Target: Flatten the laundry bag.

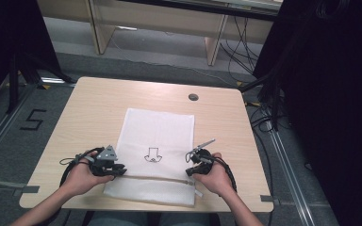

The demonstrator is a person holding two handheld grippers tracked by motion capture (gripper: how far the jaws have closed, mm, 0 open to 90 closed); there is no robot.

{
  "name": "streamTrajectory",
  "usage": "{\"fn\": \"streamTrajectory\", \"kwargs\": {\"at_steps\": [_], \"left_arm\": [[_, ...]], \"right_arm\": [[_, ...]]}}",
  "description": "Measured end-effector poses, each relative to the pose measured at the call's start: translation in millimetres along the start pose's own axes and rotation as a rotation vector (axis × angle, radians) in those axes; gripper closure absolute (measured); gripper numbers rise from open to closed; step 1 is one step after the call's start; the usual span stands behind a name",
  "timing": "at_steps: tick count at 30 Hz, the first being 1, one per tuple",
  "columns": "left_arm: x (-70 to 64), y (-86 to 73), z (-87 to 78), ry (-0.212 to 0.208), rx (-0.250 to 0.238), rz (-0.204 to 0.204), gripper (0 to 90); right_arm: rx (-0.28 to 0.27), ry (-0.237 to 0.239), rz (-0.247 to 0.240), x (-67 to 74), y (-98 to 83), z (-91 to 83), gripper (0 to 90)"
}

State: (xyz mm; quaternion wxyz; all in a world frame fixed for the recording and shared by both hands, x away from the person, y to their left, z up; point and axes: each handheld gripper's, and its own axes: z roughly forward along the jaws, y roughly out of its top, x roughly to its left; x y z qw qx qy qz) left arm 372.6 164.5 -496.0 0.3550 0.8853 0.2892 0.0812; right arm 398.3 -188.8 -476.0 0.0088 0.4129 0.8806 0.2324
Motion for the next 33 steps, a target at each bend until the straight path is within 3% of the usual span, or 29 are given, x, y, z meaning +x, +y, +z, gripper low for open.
{"fn": "streamTrajectory", "kwargs": {"at_steps": [5, 7, 9, 10, 12, 13, 15, 17, 19, 20, 21, 23, 24, 25, 26, 29, 30, 31, 32, 33], "left_arm": [[1.0, -2.9, 3.5, -0.006, 0.046, 0.011, 76.7], [1.0, -4.1, 4.9, -0.013, 0.058, 0.012, 76.7], [1.1, -4.2, 4.8, -0.015, 0.062, 0.015, 76.6], [3.9, -3.5, 2.3, -0.021, 0.102, 0.058, 76.7], [3.2, -4.0, 2.4, -0.019, 0.101, 0.053, 76.8], [0.2, -4.8, 4.4, -0.018, 0.068, 0.012, 76.8], [0.6, -4.9, 3.4, -0.017, 0.079, 0.018, 76.8], [-0.3, -5.3, 3.7, -0.014, 0.07, 0.003, 76.8], [0.7, -5.7, 3.4, -0.02, 0.071, 0.012, 76.7], [4.0, -5.1, 0.8, -0.025, 0.111, 0.057, 76.7], [-0.1, -5.9, 3.8, -0.017, 0.062, -0.001, 75.9], [0.6, -5.5, 2.7, -0.015, 0.067, 0.017, 75.2], [-0.1, -5.9, 2.9, -0.014, 0.053, -0.002, 73.9], [1.0, -5.5, 1.6, -0.011, 0.052, 0.007, 72.6], [0.2, -4.9, 0.6, -0.016, 0.019, -0.002, 70.5], [-0.6, -3.2, -0.8, -0.01, 0.0, -0.003, 68.3], [-1.6, -1.9, -1.3, -0.009, -0.018, -0.004, 67.2], [-2.1, -0.8, -1.7, -0.001, -0.03, -0.005, 66.1], [-2.2, 0.4, -2.4, -0.004, -0.041, 0.003, 65.4], [-1.6, 1.5, -2.5, -0.003, -0.053, 0.02, 63.4]], "right_arm": [[0.024, -0.009, 0.017, -2.6, 0.0, 5.2, 90.0], [0.015, -0.005, -0.014, -5.1, 0.1, 7.9, 90.0], [0.016, -0.006, -0.014, -4.9, 0.1, 8.1, 90.0], [0.017, -0.011, -0.014, -5.0, 0.4, 8.7, 90.0], [0.019, -0.014, 0.001, -3.4, 0.6, 8.4, 90.0], [0.018, -0.015, 0.003, -3.2, 0.8, 8.6, 90.0], [0.019, -0.014, 0.007, -2.9, 1.4, 9.1, 90.0], [0.009, -0.012, -0.017, -4.2, 1.9, 10.1, 90.0], [0.015, -0.012, 0.004, -2.6, 1.8, 9.6, 90.0], [0.014, -0.011, 0.002, -2.9, 1.8, 9.6, 90.0], [0.011, -0.014, 0.008, -2.7, 1.6, 9.0, 89.9], [0.004, -0.017, 0.003, -3.3, 1.5, 8.7, 89.4], [-0.004, -0.029, -0.001, -3.0, 1.5, 6.3, 88.6], [-0.001, -0.036, 0.016, -1.5, 1.5, 3.1, 88.0], [-0.032, -0.043, 0.003, -2.5, 0.8, -2.1, 86.6], [-0.053, -0.044, 0.0, -3.4, -0.8, -6.3, 85.8], [-0.044, -0.057, 0.032, -1.9, -2.2, -9.6, 85.4], [-0.052, -0.055, 0.029, -3.1, -3.9, -11.7, 85.0], [-0.075, -0.052, 0.003, -5.3, -5.3, -12.4, 84.6], [-0.083, -0.056, 0.022, -5.6, -7.8, -15.4, 83.9]]}}
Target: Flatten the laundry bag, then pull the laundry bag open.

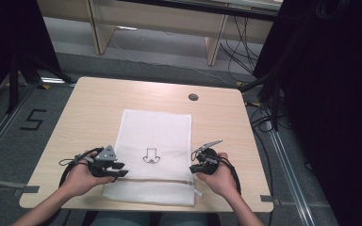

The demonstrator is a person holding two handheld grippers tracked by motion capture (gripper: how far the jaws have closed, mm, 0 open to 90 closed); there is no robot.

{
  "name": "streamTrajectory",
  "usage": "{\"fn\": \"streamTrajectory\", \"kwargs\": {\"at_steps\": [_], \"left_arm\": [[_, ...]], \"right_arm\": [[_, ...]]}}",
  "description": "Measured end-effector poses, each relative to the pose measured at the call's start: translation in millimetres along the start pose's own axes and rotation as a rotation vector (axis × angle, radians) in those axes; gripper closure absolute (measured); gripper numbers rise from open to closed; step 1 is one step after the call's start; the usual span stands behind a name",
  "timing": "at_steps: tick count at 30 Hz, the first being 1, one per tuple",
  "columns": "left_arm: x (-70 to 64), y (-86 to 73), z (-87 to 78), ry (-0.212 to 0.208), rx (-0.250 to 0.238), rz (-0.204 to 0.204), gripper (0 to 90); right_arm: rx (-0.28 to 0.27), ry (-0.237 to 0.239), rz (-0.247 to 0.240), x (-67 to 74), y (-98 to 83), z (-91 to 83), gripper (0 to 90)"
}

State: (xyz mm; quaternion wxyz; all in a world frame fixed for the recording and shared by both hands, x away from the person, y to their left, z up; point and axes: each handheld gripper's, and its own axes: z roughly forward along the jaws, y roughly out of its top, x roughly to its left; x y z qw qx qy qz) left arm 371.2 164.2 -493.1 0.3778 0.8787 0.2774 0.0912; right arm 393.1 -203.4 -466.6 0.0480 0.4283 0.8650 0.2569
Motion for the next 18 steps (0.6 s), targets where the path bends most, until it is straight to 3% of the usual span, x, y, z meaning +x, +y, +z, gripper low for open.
{"fn": "streamTrajectory", "kwargs": {"at_steps": [1, 3, 5, 7, 9, 11, 12, 13, 16, 18], "left_arm": [[-1.2, 0.2, 0.4, -0.007, -0.011, -0.011, 63.4], [-1.8, 0.9, 0.5, -0.017, -0.027, 0.011, 61.5], [-4.7, 0.0, 2.7, -0.026, -0.047, -0.026, 60.6], [-3.6, -0.1, 2.4, -0.022, -0.042, 0.007, 60.0], [-5.1, -0.5, 2.5, -0.025, -0.049, -0.006, 59.3], [-4.8, 0.1, 1.4, -0.031, -0.053, 0.021, 58.5], [-5.1, 0.1, 0.9, -0.029, -0.054, 0.021, 58.0], [-7.1, -0.8, 1.4, -0.043, -0.067, -0.006, 57.0], [-6.0, -0.4, 0.6, -0.042, -0.057, 0.016, 55.7], [-6.7, 0.1, 1.7, -0.035, -0.075, 0.002, 54.3]], "right_arm": [[0.0, 0.0, 0.0, 0.0, 0.0, 0.0, 83.9], [0.009, 0.001, 0.014, -0.1, -1.6, -4.1, 83.1], [-0.002, 0.007, 0.021, 0.6, -2.7, -7.1, 82.9], [-0.005, 0.014, 0.023, 2.8, -3.0, -10.4, 82.8], [-0.023, 0.011, 0.008, 2.5, -3.1, -11.3, 82.8], [-0.023, 0.014, 0.008, 2.7, -3.2, -11.9, 82.8], [-0.022, 0.018, 0.001, 2.3, -3.4, -11.6, 82.8], [-0.003, 0.021, 0.023, 3.7, -4.1, -12.6, 82.9], [-0.011, 0.021, 0.004, 2.1, -4.2, -12.1, 82.9], [-0.01, 0.027, 0.003, 2.1, -4.3, -12.5, 83.2]]}}
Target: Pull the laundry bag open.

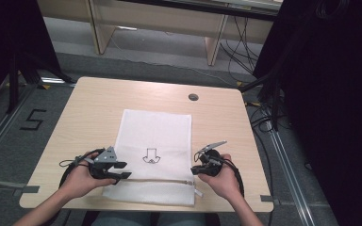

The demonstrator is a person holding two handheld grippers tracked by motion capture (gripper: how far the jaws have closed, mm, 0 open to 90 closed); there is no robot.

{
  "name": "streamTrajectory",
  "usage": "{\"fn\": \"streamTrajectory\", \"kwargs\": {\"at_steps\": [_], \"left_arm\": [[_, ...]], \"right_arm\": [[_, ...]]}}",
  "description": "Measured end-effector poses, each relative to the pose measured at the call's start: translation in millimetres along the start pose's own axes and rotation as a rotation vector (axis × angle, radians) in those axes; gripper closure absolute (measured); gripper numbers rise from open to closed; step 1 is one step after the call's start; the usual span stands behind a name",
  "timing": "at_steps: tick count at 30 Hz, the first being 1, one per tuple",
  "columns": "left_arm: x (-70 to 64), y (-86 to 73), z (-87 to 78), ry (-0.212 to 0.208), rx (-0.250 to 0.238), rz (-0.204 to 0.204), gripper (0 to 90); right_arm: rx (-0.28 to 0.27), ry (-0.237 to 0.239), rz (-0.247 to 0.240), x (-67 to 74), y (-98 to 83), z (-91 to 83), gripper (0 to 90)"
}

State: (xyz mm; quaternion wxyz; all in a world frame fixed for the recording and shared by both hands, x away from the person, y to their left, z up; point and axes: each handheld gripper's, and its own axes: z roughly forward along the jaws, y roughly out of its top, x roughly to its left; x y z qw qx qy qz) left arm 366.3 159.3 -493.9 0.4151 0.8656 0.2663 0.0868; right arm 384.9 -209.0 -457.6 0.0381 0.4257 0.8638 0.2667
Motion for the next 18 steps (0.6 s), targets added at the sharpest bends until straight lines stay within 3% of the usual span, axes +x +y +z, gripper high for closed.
{"fn": "streamTrajectory", "kwargs": {"at_steps": [1, 3, 8, 9, 11, 12, 13, 18], "left_arm": [[2.1, 0.8, -0.6, 0.011, 0.018, 0.022, 53.1], [0.7, 0.7, 1.4, 0.011, 0.004, 0.005, 52.6], [-2.1, 3.6, 1.2, 0.015, 0.011, 0.014, 51.3], [-3.0, 4.4, 1.8, 0.009, 0.0, 0.017, 51.3], [-5.7, 5.3, 3.5, -0.011, -0.008, 0.008, 51.6], [-6.0, 5.6, 3.8, -0.009, -0.003, 0.025, 52.1], [-7.9, 5.4, 5.3, -0.025, -0.005, 0.01, 52.7], [-15.9, 5.6, 8.4, -0.048, 0.017, 0.037, 55.2]], "right_arm": [[0.008, 0.007, 0.009, 0.5, -0.9, -0.2, 83.9], [0.023, 0.018, 0.022, 0.5, -2.1, 0.0, 84.1], [0.058, 0.029, 0.079, 1.2, -4.5, -4.1, 84.0], [0.044, 0.04, 0.059, -0.3, -4.6, -3.2, 83.7], [0.064, 0.05, 0.089, 1.9, -5.2, -3.9, 82.9], [0.065, 0.049, 0.093, 2.5, -5.8, -3.3, 82.7], [0.068, 0.053, 0.091, 2.6, -6.6, -2.9, 82.3], [0.096, 0.091, 0.112, 3.4, -5.8, 0.2, 78.6]]}}
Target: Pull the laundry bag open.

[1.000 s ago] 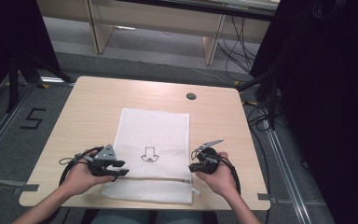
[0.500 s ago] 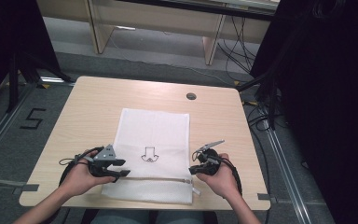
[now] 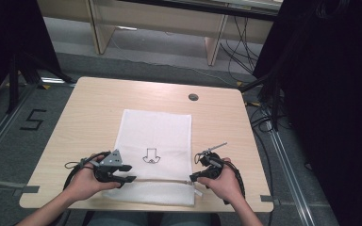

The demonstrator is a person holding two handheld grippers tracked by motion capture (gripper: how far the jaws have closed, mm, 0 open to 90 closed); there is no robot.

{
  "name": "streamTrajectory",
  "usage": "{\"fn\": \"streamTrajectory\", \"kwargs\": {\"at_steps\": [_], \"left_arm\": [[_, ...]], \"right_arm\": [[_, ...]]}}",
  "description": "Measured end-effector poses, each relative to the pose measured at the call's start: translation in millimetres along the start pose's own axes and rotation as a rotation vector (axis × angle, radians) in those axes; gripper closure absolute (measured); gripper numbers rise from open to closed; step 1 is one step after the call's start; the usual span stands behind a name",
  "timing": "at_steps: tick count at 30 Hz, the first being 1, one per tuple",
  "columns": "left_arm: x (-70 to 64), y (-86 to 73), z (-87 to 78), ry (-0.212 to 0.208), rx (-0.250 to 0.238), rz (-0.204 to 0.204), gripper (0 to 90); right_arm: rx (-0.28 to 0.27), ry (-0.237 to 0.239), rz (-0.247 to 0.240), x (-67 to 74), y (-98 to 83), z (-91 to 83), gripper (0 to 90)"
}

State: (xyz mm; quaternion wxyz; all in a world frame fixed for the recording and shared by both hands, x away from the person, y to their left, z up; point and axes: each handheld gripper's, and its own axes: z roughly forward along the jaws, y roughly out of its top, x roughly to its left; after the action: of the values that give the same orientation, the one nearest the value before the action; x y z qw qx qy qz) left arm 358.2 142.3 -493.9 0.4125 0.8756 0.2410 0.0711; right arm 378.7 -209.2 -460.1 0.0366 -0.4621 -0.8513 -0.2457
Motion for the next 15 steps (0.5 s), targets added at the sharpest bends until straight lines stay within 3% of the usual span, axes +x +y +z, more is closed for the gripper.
{"fn": "streamTrajectory", "kwargs": {"at_steps": [4, 5, 12, 15], "left_arm": [[-2.7, 3.3, 4.8, -0.012, 0.006, 0.006, 55.9], [-2.4, 4.3, 6.1, -0.005, 0.018, 0.027, 56.1], [-5.5, 2.6, 14.9, -0.026, 0.043, 0.016, 57.4], [-4.4, 2.2, 15.4, -0.026, 0.062, 0.045, 58.3]], "right_arm": [[0.011, 0.016, 0.005, -0.7, -0.4, 5.1, 76.1], [0.018, 0.024, 0.011, -1.2, -0.9, 6.9, 74.9], [0.046, 0.048, 0.036, -3.3, -4.9, 12.5, 71.3], [0.053, 0.051, 0.027, -1.4, -4.5, 14.8, 73.6]]}}
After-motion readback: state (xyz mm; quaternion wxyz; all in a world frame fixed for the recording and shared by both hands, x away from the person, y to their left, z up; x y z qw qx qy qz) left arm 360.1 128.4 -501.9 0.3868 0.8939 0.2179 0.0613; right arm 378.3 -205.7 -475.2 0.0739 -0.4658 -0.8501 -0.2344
